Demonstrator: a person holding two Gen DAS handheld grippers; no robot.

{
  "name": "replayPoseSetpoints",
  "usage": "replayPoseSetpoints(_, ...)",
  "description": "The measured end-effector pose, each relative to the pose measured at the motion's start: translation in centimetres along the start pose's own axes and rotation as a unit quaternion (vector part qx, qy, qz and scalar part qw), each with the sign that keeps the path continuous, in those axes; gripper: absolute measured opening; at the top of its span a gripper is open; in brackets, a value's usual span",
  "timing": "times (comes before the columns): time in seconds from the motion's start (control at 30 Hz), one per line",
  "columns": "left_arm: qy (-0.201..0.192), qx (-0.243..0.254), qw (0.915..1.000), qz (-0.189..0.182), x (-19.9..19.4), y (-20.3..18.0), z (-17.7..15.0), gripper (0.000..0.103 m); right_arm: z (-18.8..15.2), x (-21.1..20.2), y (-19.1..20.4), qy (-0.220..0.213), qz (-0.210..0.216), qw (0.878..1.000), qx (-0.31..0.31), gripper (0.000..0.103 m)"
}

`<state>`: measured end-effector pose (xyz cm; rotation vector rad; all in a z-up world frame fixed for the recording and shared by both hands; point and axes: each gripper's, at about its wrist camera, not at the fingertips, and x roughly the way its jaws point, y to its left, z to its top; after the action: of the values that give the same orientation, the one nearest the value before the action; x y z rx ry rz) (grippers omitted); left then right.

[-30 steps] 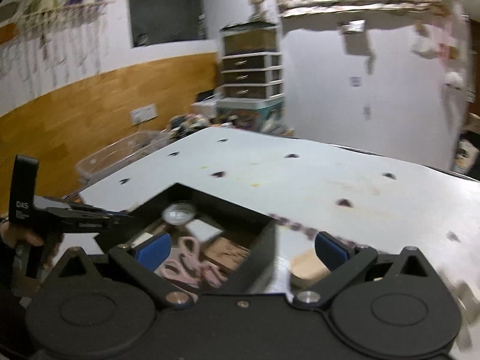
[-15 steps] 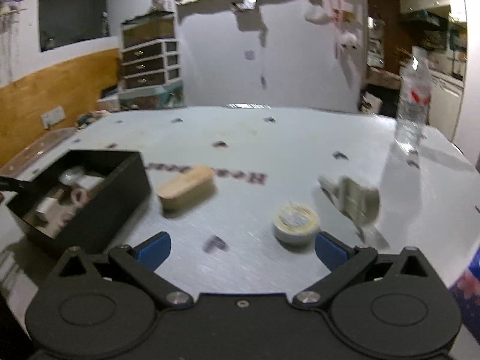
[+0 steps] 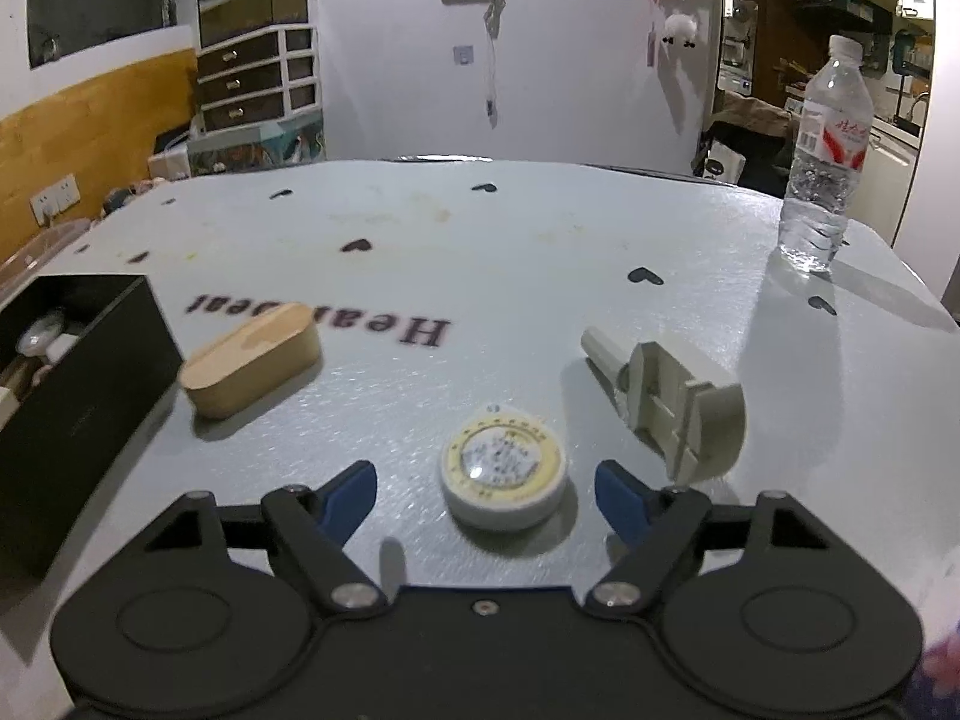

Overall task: Organize rigid objects
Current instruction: 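Grasp the round white tape measure with the right tool, then carry the tape measure into the black box and lower it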

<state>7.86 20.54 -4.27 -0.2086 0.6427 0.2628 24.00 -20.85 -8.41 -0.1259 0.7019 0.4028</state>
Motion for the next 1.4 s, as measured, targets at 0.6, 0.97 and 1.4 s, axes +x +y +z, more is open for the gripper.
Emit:
replayPoseSetpoints(0.6,0.006,-0.002,1.0000,-0.003,0.4,0.1,0.3,0.004,0.7,1.9,-0.5,0.026,0.007,0.999,-0.018,0.053)
replayPoseSetpoints(0.97,0.004,-0.006,0.9999,-0.011,0.7,0.3,0.2,0.004,3.2,-2.4,4.1,-0.013,0.114,0.991,-0.063,0.053)
replayPoseSetpoints(1.4,0.000,-0.005,0.9996,-0.027,0.8,0.8,0.1,0.004,7.9,-4.1,16.6,-0.002,0.277,0.938,-0.206,0.053)
